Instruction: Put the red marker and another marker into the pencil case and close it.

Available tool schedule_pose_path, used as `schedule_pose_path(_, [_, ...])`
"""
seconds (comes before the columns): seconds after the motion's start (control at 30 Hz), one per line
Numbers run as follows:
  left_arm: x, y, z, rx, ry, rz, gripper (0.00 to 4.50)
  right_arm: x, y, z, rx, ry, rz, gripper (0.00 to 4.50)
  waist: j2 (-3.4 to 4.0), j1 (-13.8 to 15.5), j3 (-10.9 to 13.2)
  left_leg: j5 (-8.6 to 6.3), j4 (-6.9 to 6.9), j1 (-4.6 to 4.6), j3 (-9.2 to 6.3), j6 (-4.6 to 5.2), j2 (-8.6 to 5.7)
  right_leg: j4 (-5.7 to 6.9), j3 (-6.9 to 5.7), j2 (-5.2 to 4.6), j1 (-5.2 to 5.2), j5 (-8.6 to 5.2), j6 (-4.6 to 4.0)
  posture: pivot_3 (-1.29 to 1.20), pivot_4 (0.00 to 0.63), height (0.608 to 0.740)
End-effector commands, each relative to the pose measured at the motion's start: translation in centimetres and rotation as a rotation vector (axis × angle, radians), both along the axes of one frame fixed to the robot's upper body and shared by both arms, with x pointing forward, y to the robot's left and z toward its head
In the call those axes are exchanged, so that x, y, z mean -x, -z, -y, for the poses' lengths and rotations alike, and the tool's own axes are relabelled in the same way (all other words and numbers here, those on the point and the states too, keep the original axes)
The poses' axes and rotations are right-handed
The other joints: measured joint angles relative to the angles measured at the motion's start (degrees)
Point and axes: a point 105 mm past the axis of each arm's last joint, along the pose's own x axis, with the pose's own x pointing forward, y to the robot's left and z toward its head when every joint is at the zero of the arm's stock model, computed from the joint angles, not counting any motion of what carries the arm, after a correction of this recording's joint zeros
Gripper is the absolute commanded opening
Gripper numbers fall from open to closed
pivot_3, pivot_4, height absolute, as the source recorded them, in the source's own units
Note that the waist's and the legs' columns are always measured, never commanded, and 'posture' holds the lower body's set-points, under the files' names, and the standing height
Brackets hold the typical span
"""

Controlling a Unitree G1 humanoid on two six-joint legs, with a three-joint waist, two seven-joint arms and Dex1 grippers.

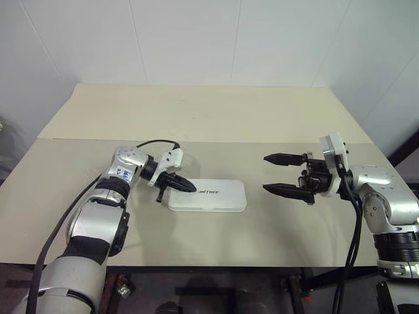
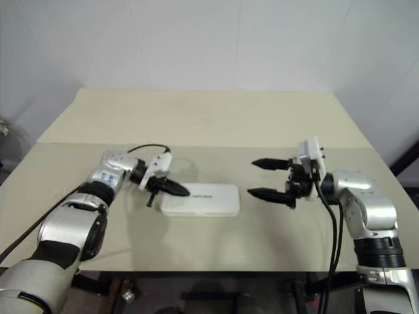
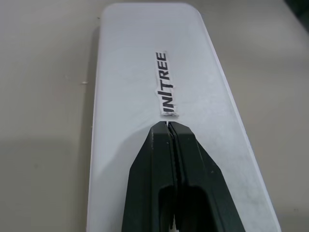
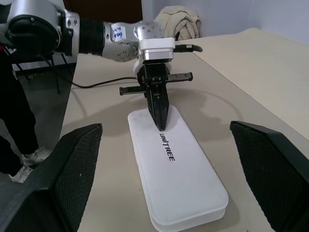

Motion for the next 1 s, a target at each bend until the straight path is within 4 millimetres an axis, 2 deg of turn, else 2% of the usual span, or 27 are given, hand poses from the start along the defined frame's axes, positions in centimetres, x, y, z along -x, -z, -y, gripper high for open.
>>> schedule_pose_path(0.03, [1.6, 2.8, -0.9, -0.135, 0.064, -0.124, 0.02, 0.0, -0.8, -0.3, 0.007, -0.015, 0.055, 4.50, 0.03, -0.03, -0.02, 0.00, 0.00, 0.01, 0.00, 0.00, 0.00, 0.01, 0.01, 0.00, 0.01, 0.00, 0.00, 0.00, 0.150, 0.740])
schedule_pose_path(0.1, [1.1, 2.4, -0.6, -0.103, 0.025, -0.103, 0.02, -0.1, -0.7, -0.4, 0.012, -0.014, 0.057, 4.50, 0.03, -0.06, -0.02, 0.00, 0.00, 0.02, 0.00, 0.00, -0.01, 0.04, 0.02, 0.00, 0.01, 0.00, -0.01, 0.00, 0.150, 0.740])
schedule_pose_path(0.2, [-0.1, 0.4, 0.1, 0.069, -0.075, -0.098, 0.02, -0.4, -0.7, -0.4, 0.017, -0.012, 0.063, 4.50, 0.03, -0.05, -0.01, 0.01, 0.01, 0.02, 0.00, 0.01, -0.01, 0.07, 0.02, 0.00, 0.01, 0.00, -0.01, 0.00, 0.150, 0.740])
schedule_pose_path(0.33, [-0.3, -2.6, 0.2, 0.283, -0.054, -0.019, 0.02, -0.6, -0.7, -0.4, 0.024, -0.013, 0.068, 4.50, 0.09, -0.04, 0.27, 0.01, 0.02, -0.12, -0.02, 0.01, 0.00, 0.04, 0.01, 0.00, -0.10, 0.01, 0.01, 0.00, 0.150, 0.740])
schedule_pose_path(0.43, [-0.7, -5.3, -0.5, 0.479, -0.084, 0.064, 0.02, -0.8, -0.8, -0.3, 0.029, -0.012, 0.073, 4.50, 0.13, 0.00, 0.52, 0.00, -0.01, -0.24, -0.04, 0.02, 0.01, 0.17, -0.03, 0.01, -0.16, 0.02, 0.04, 0.00, 0.150, 0.740])
schedule_pose_path(0.57, [-1.0, -6.7, -1.8, 0.587, -0.139, 0.109, 0.02, -1.3, -1.0, -0.2, 0.040, -0.014, 0.076, 4.50, 0.20, -0.12, 0.57, -0.08, -0.03, -0.29, 0.02, 0.08, 0.01, 0.01, -0.04, 0.01, -0.17, 0.03, 0.08, 0.00, 0.150, 0.740])
schedule_pose_path(0.67, [-1.3, -7.1, -3.0, 0.656, -0.214, 0.092, 0.02, -1.8, -1.2, -0.1, 0.048, -0.015, 0.079, 4.50, 0.28, -0.19, 0.62, -0.11, -0.03, -0.29, 0.11, 0.09, 0.01, -0.03, -0.03, -0.01, -0.17, 0.04, 0.11, 0.00, 0.150, 0.740])
schedule_pose_path(0.73, [-1.4, -6.6, -3.7, 0.656, -0.264, 0.063, 0.02, -2.2, -1.3, -0.2, 0.051, -0.018, 0.082, 4.50, 0.28, -0.14, 0.65, -0.11, -0.03, -0.28, 0.10, 0.09, 0.02, -0.02, -0.04, 0.00, -0.17, 0.04, 0.11, 0.00, 0.150, 0.740])
schedule_pose_path(1.0, [1.9, -3.1, -5.3, 0.522, -0.157, 0.116, 0.02, -3.1, -1.3, -0.7, 0.058, -0.043, 0.085, 4.50, 0.41, -0.16, 0.73, -0.12, -0.03, -0.26, 0.15, 0.04, 0.07, 0.00, -0.03, 0.00, -0.17, 0.03, 0.11, 0.00, 0.150, 0.740])
